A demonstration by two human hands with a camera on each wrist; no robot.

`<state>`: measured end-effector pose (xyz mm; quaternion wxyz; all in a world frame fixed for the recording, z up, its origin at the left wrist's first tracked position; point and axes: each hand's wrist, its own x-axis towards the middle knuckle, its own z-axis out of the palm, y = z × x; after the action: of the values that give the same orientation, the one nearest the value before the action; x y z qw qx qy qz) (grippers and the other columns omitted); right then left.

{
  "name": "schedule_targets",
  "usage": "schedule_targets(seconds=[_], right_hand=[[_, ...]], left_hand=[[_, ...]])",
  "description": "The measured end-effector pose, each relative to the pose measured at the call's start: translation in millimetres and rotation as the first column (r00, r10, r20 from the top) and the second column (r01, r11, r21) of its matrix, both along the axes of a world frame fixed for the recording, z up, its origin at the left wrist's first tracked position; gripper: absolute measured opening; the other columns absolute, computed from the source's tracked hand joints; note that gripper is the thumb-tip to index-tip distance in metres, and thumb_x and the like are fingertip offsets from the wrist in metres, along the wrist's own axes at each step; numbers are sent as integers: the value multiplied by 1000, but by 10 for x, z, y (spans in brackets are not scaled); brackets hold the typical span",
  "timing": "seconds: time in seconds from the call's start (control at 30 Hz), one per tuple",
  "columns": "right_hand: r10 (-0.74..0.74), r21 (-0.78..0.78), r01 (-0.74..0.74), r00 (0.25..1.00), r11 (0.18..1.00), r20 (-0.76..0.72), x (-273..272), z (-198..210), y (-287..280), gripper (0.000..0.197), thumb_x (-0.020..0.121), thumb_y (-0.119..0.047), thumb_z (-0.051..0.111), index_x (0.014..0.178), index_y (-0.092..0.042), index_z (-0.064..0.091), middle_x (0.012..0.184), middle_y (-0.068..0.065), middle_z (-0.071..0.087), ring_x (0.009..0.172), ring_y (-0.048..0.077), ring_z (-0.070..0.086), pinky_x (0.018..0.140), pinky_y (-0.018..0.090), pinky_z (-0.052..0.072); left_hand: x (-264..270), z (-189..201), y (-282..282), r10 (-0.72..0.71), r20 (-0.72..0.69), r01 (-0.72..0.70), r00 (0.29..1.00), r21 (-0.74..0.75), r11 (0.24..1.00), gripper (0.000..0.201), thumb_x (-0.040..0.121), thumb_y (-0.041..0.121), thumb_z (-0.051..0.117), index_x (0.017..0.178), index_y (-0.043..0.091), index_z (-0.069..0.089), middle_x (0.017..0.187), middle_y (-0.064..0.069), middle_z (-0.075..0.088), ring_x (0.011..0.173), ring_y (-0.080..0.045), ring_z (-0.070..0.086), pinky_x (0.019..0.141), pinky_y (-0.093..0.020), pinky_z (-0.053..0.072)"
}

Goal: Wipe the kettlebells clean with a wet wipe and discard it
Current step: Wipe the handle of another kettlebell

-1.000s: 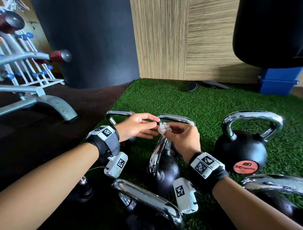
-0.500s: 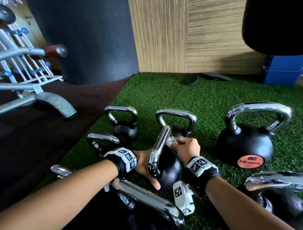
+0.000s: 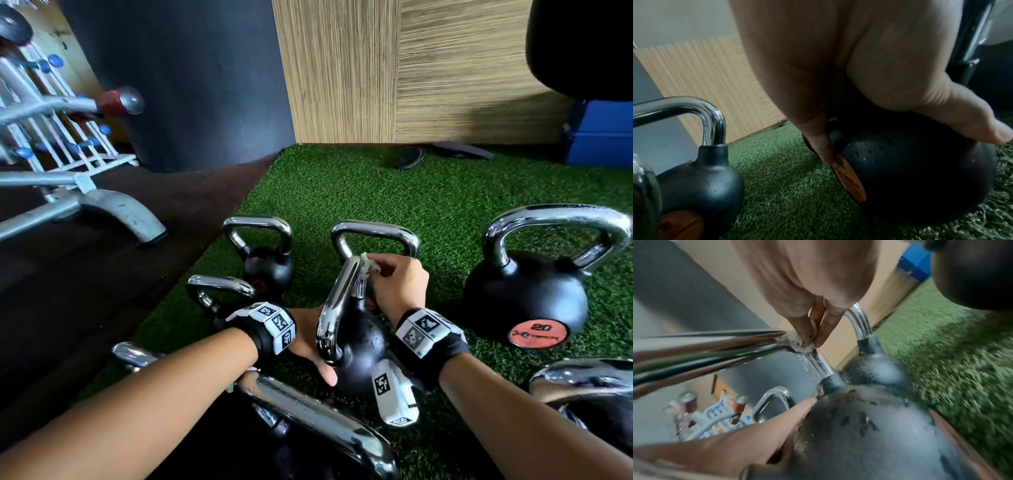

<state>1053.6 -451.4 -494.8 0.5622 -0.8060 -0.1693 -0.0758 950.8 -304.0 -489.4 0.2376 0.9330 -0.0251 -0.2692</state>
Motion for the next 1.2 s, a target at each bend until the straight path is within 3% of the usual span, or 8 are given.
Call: schedule_targets(seconds=[0.2, 0.4, 0.6, 0.67, 0.87, 0.97, 1.1, 1.2], right_hand=[[232, -134, -192, 866, 972, 443, -299, 70, -146, 25, 81, 6, 72, 100, -10, 77, 94, 3, 74, 74, 5, 65, 69, -6, 42], [350, -209, -284, 823, 936, 448, -334, 265, -241, 26, 82, 8, 70, 101, -9, 77, 94, 5, 72, 78, 12, 68, 75, 9, 53], [448, -219, -391, 796, 894, 408, -678, 220, -350, 28, 78, 7, 73, 96, -13, 79, 87, -2, 70, 72, 3, 63, 69, 6, 49], [437, -177, -399, 832, 900, 341, -654, 260, -368, 27, 76, 4, 75, 93, -16, 80, 87, -5, 71, 68, -4, 59, 67, 0, 45], [493, -127, -477, 853, 870, 171, -750, 217, -430, 17, 72, -10, 84, 80, -23, 77, 81, -14, 71, 71, 0, 66, 64, 7, 49], [497, -85, -492, 866, 867, 58, -725, 157, -426, 18, 69, -11, 85, 74, -23, 74, 72, -15, 71, 65, -3, 65, 58, 6, 47], [505, -124, -502, 863, 856, -8, -779, 41, -444, 18, 66, -10, 85, 69, -20, 70, 69, -8, 71, 64, 7, 67, 63, 24, 56], [492, -115, -493, 870, 863, -35, -758, -51, -424, 18, 65, -12, 87, 68, -20, 71, 68, -10, 71, 62, 5, 66, 60, 19, 54]], left_hand=[[40, -81, 109, -52, 67, 50, 996, 28, 998, 62, 62, 53, 90, 112, 46, 55, 98, 43, 56, 90, 39, 43, 73, 14, 29], [78, -87, 128, -48, 103, 37, 993, 102, 994, 79, 62, 50, 93, 126, 25, 53, 117, 15, 62, 112, -8, 59, 94, -10, 45], [72, -28, 72, -159, 79, 150, 984, 111, 982, 86, 71, 41, 90, 143, 20, 48, 142, 4, 55, 126, -11, 51, 109, -21, 37], [64, -21, 67, -174, 89, 163, 981, 116, 980, 82, 72, 41, 89, 142, 20, 50, 140, 2, 57, 124, -12, 52, 107, -24, 41], [105, -59, 89, -244, 127, 233, 961, 97, 968, 65, 76, 35, 87, 128, 7, 62, 133, -4, 59, 99, 7, 37, 82, 8, 24], [108, -93, 92, -262, 126, 248, 957, 115, 962, 56, 76, 33, 87, 115, -2, 65, 120, -11, 66, 93, 5, 42, 82, 5, 31], [84, -81, 46, -272, 102, 256, 957, 146, 956, 50, 77, 33, 87, 110, 2, 65, 113, -14, 65, 102, -27, 61, 87, -31, 51], [116, -156, 80, -244, 93, 229, 965, 154, 961, 47, 75, 37, 87, 100, 5, 65, 109, -15, 63, 98, -28, 61, 75, -16, 50]])
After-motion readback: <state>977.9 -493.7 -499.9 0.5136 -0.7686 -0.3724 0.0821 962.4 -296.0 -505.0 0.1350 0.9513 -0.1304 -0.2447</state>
